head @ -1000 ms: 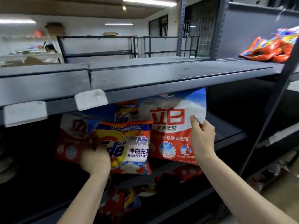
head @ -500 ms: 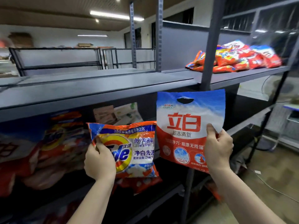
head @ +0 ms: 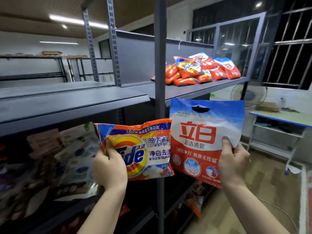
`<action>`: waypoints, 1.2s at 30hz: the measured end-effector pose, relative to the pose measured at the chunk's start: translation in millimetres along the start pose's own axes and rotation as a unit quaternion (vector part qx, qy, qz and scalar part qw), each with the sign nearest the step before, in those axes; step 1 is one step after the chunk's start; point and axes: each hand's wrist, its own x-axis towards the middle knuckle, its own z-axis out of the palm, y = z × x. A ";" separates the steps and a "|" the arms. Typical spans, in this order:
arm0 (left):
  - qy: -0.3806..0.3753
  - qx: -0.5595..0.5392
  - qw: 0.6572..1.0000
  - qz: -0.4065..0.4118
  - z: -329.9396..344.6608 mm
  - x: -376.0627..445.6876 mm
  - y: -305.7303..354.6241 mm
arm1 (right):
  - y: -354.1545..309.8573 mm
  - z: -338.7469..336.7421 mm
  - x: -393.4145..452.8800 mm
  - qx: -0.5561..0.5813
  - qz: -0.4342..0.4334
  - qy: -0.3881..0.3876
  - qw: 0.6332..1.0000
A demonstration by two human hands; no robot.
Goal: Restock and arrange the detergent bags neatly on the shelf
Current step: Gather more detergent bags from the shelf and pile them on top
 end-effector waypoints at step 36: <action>0.066 -0.192 0.976 0.074 453.6 -28.2 128.5 | 59.8 0.2 514.2 0.143 -0.100 0.000 0.985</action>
